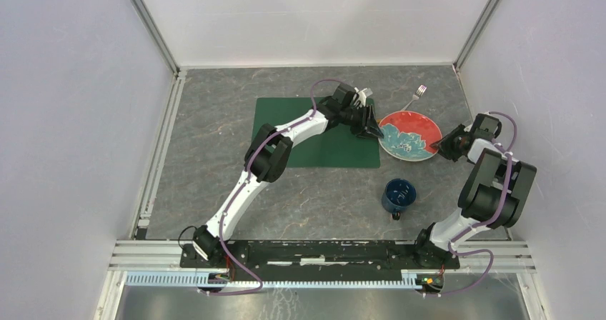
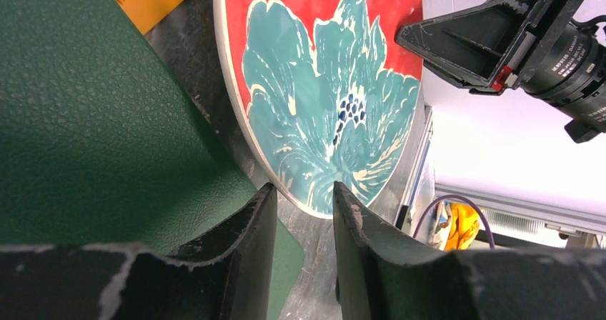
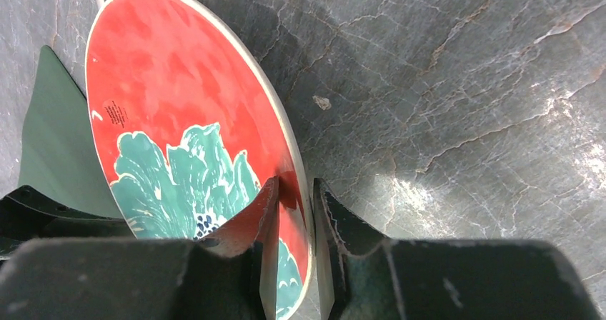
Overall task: Set the dinner table for one person
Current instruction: Pick up the plate at the center of the board.
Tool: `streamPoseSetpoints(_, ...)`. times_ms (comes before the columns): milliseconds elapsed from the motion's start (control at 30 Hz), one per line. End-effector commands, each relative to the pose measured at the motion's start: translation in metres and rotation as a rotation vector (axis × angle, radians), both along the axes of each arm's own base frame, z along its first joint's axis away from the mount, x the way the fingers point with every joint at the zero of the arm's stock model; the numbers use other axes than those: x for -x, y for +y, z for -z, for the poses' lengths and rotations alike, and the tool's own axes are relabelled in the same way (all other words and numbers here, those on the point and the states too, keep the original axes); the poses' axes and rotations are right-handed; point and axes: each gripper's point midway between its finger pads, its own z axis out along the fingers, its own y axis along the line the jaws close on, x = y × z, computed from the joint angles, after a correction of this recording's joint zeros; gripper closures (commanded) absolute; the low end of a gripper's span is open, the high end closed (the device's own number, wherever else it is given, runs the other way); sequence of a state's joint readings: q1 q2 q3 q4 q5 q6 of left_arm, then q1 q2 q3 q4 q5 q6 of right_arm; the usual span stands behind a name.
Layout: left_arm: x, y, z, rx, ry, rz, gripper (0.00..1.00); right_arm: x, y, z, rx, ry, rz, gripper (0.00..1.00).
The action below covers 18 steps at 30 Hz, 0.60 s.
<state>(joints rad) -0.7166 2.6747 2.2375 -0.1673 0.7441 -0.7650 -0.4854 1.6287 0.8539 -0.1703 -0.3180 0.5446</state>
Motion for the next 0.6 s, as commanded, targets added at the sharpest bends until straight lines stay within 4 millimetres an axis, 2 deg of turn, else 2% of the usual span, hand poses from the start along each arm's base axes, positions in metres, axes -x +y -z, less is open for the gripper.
streamPoseSetpoints(0, -0.009, -0.012, -0.036, 0.09, -0.05, -0.008, 0.6, 0.01, -0.005, -0.001, 0.045, 0.022, 0.009, 0.92)
streamPoseSetpoints(167, -0.01, -0.014, -0.029, 0.084, -0.056, -0.015, 0.66, 0.015, -0.003, 0.0, 0.045, 0.026, 0.006, 0.92)
streamPoseSetpoints(567, -0.012, -0.017, 0.004, 0.042, -0.057, -0.039, 0.66, 0.022, 0.002, 0.003, 0.038, 0.03, 0.003, 0.94)
